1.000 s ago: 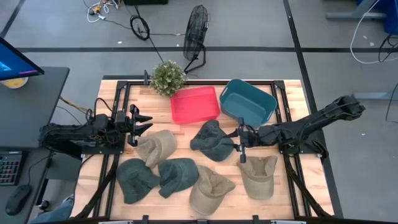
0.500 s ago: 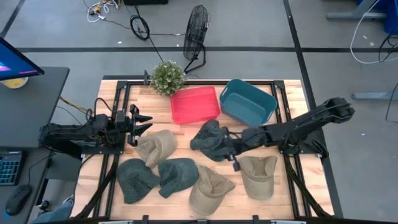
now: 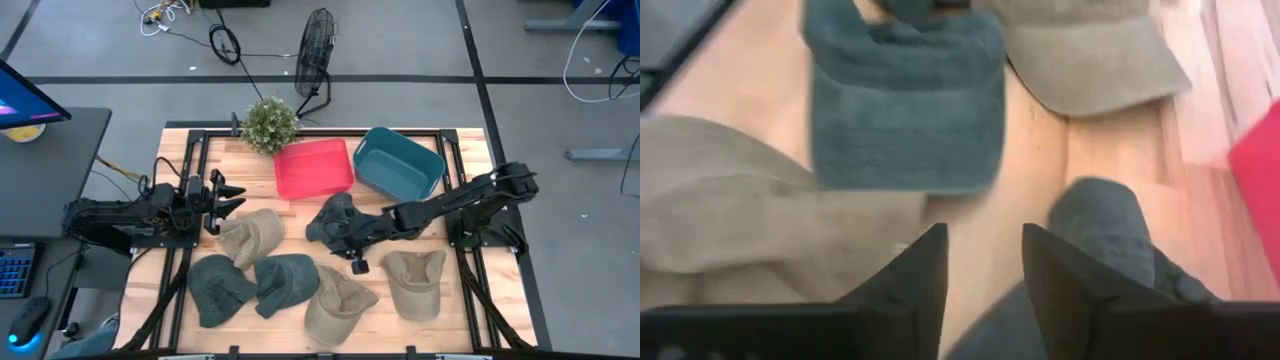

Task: Pick & Place hat
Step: Put the top black cap into the blue bin

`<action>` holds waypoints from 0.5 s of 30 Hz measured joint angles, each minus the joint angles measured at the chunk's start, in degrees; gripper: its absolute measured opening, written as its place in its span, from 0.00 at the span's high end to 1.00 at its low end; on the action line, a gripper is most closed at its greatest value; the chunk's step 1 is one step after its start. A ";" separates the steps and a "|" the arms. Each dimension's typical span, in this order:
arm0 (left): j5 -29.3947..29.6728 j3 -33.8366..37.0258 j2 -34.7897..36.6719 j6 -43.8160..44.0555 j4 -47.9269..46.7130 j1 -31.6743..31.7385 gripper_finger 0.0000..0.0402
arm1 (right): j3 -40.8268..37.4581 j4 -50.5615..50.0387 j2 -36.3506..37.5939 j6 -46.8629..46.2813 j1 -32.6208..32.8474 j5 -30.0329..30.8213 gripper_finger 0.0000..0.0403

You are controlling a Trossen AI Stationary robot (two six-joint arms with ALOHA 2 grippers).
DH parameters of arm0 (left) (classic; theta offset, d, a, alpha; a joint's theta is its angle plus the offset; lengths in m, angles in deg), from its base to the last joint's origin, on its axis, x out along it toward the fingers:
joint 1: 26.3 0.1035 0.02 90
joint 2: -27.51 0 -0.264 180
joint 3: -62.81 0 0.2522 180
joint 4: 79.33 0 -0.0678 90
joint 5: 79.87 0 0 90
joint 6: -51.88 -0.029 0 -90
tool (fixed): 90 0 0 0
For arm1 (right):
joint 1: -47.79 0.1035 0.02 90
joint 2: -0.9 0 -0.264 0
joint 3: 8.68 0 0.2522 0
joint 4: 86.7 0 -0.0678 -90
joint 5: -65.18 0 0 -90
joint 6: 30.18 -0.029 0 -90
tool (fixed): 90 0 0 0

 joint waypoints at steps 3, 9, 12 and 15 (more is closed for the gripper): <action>0.00 0.00 0.00 1.05 -0.17 -0.01 0.65 | 1.29 -0.95 -2.79 0.06 -1.63 0.81 0.58; 0.00 0.00 0.00 1.14 -0.38 0.01 0.65 | 1.62 -4.36 -6.63 0.69 -4.79 5.64 0.47; -0.01 0.00 0.00 1.12 -0.73 0.01 0.65 | 1.62 -5.82 -7.99 0.70 -6.05 5.78 0.44; -0.02 0.00 -0.04 1.12 -1.28 0.01 0.65 | 1.62 -6.00 -8.63 -0.04 -6.94 5.62 0.43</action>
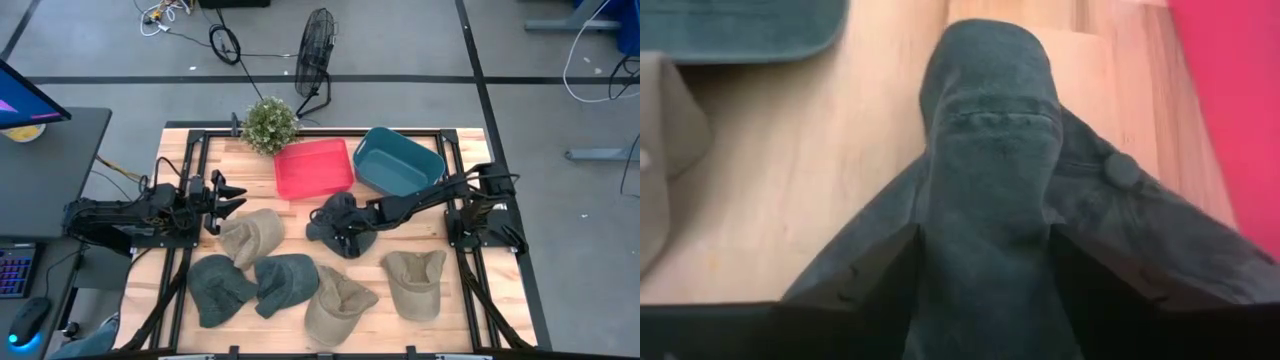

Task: Pick & Place hat
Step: Put the top black cap into the blue bin

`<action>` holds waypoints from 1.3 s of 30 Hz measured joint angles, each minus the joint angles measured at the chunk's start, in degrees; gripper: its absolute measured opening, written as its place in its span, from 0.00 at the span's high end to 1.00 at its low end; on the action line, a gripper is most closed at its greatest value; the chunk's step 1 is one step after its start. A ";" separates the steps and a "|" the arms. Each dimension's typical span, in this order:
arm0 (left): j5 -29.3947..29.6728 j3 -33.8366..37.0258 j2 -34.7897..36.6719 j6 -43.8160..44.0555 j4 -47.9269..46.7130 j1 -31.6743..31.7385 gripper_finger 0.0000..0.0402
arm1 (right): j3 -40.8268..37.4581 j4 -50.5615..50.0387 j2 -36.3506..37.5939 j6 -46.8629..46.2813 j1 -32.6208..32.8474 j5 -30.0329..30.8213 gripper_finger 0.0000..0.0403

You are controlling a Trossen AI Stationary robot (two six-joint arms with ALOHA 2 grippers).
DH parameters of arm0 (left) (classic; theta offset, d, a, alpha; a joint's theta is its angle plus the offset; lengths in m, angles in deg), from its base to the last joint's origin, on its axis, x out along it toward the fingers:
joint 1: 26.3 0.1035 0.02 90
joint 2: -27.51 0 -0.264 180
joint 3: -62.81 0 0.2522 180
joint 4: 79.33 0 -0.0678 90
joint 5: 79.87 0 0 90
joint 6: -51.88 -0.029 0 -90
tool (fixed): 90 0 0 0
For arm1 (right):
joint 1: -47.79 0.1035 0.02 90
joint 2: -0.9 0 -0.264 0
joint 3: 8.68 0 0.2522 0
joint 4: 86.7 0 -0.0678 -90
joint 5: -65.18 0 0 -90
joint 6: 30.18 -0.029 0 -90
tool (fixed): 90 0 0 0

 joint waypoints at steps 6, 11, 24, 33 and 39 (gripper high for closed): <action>0.00 0.00 -0.01 0.10 -1.89 -0.01 0.65 | 0.00 0.26 0.02 -0.41 -0.36 0.00 0.49; 0.00 0.00 0.00 1.03 -2.15 0.00 0.65 | 0.00 -0.82 0.02 -3.57 -0.64 -0.04 0.65; 0.00 0.00 0.00 1.00 -2.49 -0.01 0.65 | 0.96 -2.02 0.64 -7.74 -0.46 -0.13 0.97; 0.00 0.00 0.00 0.96 -2.52 0.00 0.65 | 14.87 -20.45 9.67 -1.39 2.12 2.66 0.99; 0.00 0.00 0.00 1.01 -2.76 0.00 0.65 | 22.72 -41.13 16.21 8.55 3.44 19.37 1.00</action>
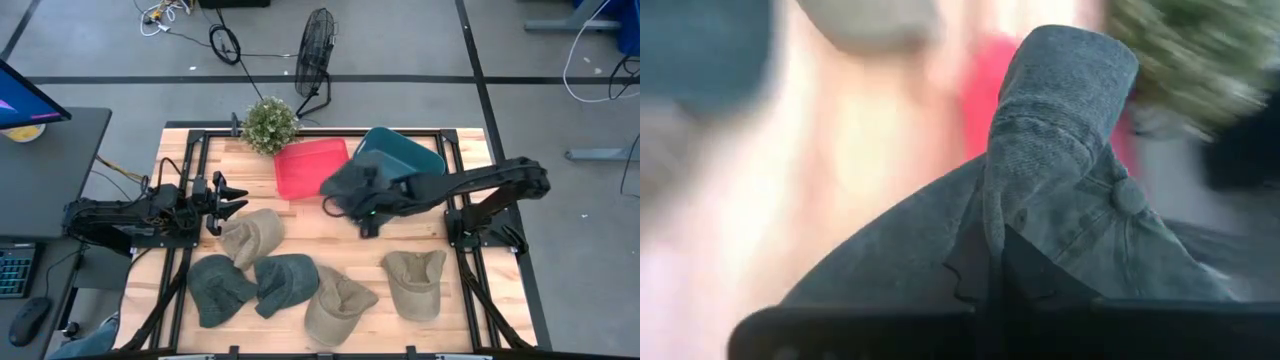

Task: Pick & Place hat
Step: Put the top black cap into the blue bin

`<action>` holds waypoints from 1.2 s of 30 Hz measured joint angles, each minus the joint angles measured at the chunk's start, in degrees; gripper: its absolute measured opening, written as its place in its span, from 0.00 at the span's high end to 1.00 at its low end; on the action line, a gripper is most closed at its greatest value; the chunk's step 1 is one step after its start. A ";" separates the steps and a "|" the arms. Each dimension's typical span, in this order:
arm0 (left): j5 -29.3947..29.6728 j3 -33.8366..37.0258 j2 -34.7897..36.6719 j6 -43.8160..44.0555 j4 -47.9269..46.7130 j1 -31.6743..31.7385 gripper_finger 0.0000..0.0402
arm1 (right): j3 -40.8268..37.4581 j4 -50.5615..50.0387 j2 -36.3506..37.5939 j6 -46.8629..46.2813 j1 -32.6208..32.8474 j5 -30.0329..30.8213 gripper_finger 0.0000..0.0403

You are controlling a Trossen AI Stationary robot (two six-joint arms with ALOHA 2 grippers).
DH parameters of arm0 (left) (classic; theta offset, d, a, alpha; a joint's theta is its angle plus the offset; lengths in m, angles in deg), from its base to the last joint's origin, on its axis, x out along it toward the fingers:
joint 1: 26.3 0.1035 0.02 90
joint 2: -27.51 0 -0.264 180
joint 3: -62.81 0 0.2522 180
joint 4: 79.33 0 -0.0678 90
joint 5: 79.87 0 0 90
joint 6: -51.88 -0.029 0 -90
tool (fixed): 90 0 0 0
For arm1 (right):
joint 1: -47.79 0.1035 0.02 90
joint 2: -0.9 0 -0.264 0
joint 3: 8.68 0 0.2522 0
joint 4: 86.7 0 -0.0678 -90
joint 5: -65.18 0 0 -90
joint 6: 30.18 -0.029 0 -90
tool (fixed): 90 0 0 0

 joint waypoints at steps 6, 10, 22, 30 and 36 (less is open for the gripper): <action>0.00 0.02 0.00 0.00 -0.67 0.00 0.65 | -1.66 -16.62 6.18 0.10 -3.69 3.64 1.00; 0.00 0.02 0.02 -0.07 -1.01 -0.02 0.65 | -6.40 -18.45 8.93 7.91 -8.98 9.09 1.00; 0.00 0.02 0.02 0.39 -2.22 -0.01 0.65 | -27.47 4.51 10.17 45.32 -22.92 8.92 1.00; 0.00 0.04 0.00 0.39 -4.59 0.00 0.65 | -33.31 8.41 10.17 47.46 -22.90 -2.32 0.96; 0.00 0.04 0.00 0.42 -4.42 -0.01 0.65 | -34.50 10.27 10.17 42.45 -23.07 -1.02 0.88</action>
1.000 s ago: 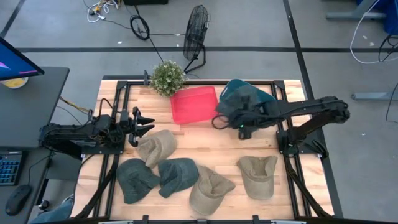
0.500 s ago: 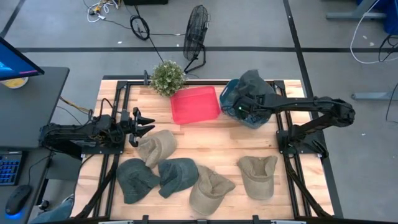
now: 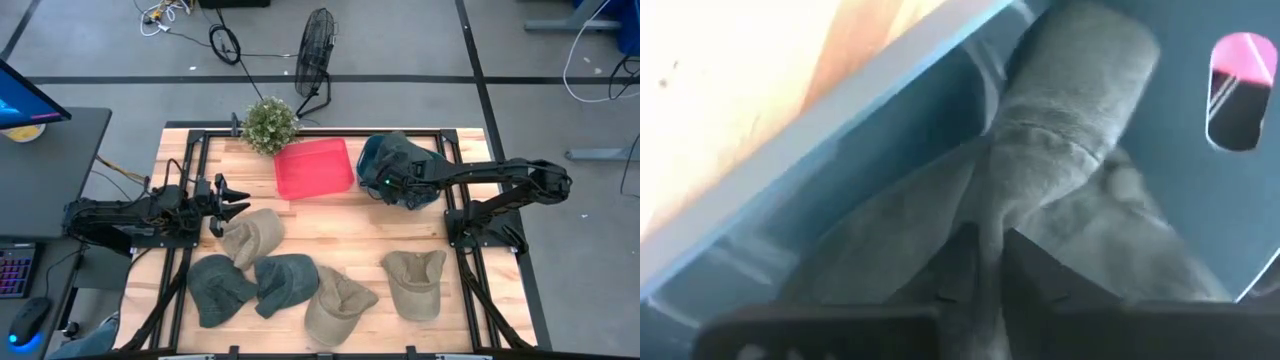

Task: Pick & Place hat
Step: Put the top black cap into the blue bin, then put the right brown cap into the red bin

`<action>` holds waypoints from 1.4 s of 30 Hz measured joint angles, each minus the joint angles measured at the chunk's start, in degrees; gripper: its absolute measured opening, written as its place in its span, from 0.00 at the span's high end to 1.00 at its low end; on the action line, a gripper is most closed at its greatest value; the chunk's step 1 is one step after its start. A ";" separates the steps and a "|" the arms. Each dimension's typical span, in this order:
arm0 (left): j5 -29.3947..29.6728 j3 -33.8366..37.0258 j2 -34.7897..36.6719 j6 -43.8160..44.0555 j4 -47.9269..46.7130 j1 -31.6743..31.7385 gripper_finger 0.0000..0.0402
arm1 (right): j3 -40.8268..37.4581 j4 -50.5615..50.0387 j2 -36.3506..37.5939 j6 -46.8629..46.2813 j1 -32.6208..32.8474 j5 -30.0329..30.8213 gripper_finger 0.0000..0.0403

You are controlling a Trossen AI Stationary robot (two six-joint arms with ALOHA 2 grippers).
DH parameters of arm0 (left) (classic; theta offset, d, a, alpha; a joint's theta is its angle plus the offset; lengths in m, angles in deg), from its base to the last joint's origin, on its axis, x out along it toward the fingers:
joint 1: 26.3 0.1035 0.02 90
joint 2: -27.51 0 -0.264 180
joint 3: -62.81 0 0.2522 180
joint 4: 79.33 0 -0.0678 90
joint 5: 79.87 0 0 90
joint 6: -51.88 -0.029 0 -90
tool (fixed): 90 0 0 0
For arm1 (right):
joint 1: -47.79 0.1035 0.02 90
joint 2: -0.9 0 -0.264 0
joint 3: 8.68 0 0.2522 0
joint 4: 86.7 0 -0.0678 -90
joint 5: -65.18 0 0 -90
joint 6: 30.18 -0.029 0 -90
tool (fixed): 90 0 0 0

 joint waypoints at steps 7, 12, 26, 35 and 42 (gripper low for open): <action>0.02 0.00 0.00 0.05 0.01 0.01 0.65 | 0.03 0.31 0.00 -5.03 -0.28 0.05 0.74; 0.00 0.00 0.00 3.69 0.09 0.01 0.65 | 3.88 -4.45 -0.02 -9.92 1.64 0.08 0.67; 0.02 0.00 0.00 4.48 0.14 0.00 0.65 | 21.62 -5.77 0.00 -38.72 18.58 -23.79 0.66; 0.01 0.00 0.04 4.44 -0.08 -0.01 0.65 | 16.47 16.63 -4.90 -58.33 32.81 -30.59 0.66; 0.00 0.00 0.04 4.48 -0.59 -0.01 0.65 | 16.06 23.17 -14.59 -66.37 40.97 -30.57 0.66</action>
